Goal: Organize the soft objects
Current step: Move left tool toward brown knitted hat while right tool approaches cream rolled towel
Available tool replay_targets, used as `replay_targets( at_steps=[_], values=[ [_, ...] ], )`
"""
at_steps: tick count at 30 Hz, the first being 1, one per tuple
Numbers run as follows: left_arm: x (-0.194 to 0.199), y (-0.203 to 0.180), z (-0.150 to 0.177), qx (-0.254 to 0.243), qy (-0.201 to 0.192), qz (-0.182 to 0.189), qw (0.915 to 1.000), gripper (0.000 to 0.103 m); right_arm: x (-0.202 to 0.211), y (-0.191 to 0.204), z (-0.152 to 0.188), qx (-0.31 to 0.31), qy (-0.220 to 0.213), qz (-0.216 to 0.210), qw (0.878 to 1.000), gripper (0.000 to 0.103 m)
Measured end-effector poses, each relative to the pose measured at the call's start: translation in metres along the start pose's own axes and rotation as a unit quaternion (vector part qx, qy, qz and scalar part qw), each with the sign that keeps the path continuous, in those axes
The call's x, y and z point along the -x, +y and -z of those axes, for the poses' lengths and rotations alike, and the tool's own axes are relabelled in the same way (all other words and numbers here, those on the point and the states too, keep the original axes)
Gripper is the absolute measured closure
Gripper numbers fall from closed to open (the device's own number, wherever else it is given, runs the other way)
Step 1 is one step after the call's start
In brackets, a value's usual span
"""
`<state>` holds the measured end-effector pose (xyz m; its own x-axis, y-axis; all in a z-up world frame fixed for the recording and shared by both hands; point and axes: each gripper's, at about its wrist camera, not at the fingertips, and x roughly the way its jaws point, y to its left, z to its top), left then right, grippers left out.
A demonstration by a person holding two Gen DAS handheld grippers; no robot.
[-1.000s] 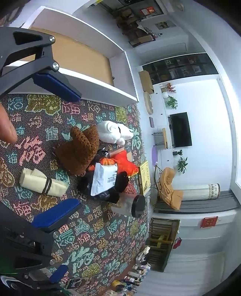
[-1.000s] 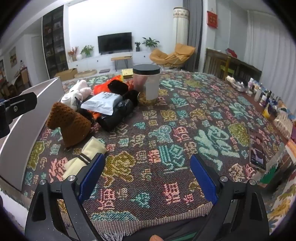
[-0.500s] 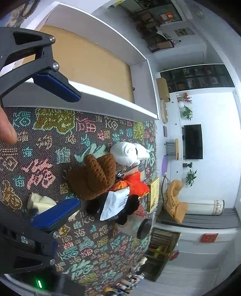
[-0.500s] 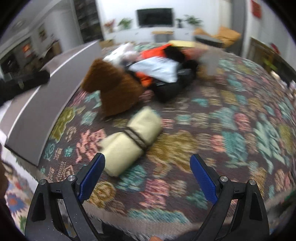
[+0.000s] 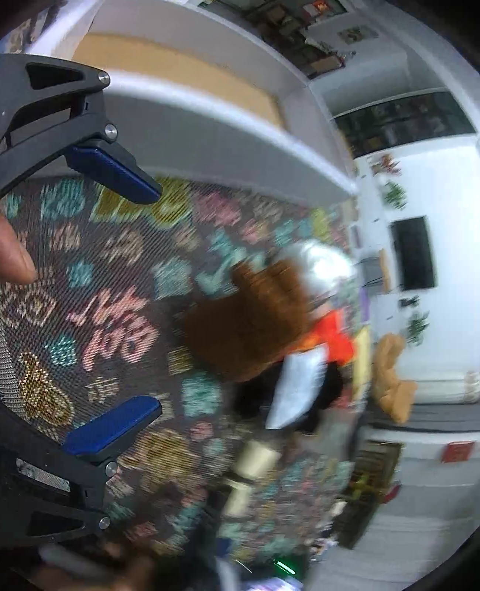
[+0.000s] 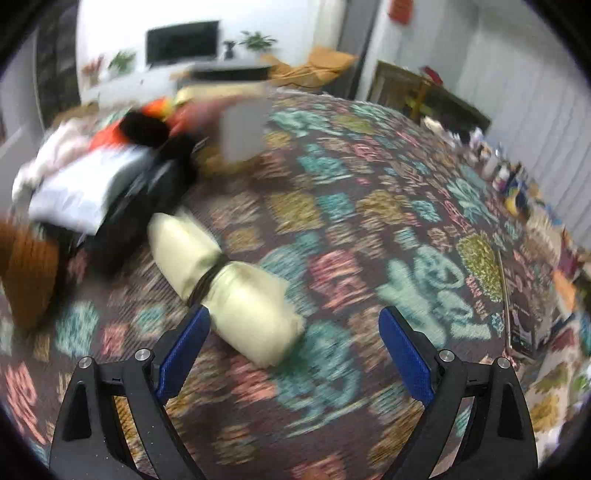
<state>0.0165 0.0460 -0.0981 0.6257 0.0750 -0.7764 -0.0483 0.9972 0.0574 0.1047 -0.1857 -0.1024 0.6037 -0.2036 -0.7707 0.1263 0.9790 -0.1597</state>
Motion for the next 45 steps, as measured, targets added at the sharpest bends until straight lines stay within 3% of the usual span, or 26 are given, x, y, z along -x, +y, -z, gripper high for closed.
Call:
replay_targets(
  at_steps=[6,14,16,25,45],
  values=[
    [-0.056,-0.020,0.013,-0.021,0.065,-0.010,0.9976,0.000,-0.020,-0.009,0.034,-0.025,0.021,-0.027,0.999,0.009],
    [-0.080,-0.008,-0.003,0.026,0.065,0.024,0.9972,0.000,-0.019,-0.022,0.035,-0.048,0.021,-0.046,0.998,0.007],
    [-0.086,-0.006,-0.008,0.032,0.055,0.017,0.9978,0.000,-0.018,-0.021,0.034,-0.050,0.024,-0.049,0.997,0.007],
    [-0.099,-0.006,-0.022,0.039,0.021,0.014,0.9989,0.000,-0.024,-0.023,0.033,-0.051,0.028,-0.057,0.997,0.006],
    [-0.095,-0.004,-0.018,0.030,0.016,0.027,0.9991,0.000,-0.022,-0.022,0.034,-0.050,0.028,-0.058,0.997,0.006]
  ],
)
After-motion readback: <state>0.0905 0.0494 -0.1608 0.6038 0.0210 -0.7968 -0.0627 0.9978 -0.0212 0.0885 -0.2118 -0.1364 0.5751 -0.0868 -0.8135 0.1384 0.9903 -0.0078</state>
